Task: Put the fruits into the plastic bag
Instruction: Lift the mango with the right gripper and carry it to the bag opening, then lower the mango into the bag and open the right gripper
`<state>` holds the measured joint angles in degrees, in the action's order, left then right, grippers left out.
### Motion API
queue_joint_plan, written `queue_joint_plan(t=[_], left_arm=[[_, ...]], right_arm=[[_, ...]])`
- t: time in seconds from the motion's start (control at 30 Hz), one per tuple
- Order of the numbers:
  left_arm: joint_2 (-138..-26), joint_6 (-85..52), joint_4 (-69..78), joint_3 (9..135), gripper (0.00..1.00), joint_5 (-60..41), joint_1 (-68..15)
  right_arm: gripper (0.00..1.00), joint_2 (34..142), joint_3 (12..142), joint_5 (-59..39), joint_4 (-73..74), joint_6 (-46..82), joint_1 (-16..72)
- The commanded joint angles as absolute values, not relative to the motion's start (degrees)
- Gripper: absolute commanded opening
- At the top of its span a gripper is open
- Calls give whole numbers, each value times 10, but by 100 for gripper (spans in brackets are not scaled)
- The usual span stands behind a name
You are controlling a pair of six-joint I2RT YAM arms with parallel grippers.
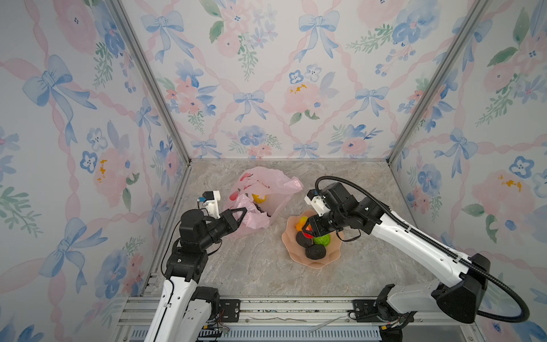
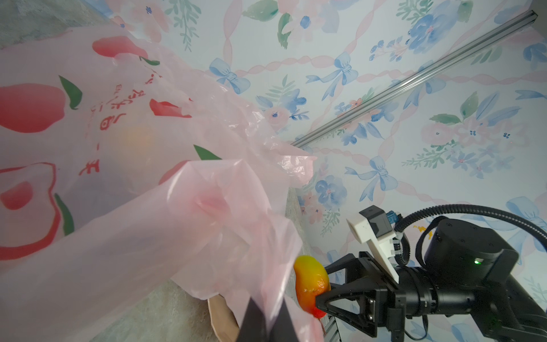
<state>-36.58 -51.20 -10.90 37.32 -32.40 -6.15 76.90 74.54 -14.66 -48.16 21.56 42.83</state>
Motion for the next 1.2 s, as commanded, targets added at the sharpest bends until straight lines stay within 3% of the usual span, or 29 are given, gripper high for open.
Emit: queue_joint_plan(t=[0.0, 0.23, 0.67, 1.17], left_arm=[[-365, -509, -113, 392, 0, -330, -57], [-362, -511, -113, 393, 0, -333, -57], [-358, -513, -113, 398, 0, -335, -58], [-365, -518, -110, 409, 0, -336, -62]], right_arm=[[45, 753, 760, -207, -457, 250, 414], [46, 790, 828, -272, -408, 290, 411], [45, 972, 975, -317, -373, 303, 428], [45, 1070, 996, -352, -349, 312, 425]])
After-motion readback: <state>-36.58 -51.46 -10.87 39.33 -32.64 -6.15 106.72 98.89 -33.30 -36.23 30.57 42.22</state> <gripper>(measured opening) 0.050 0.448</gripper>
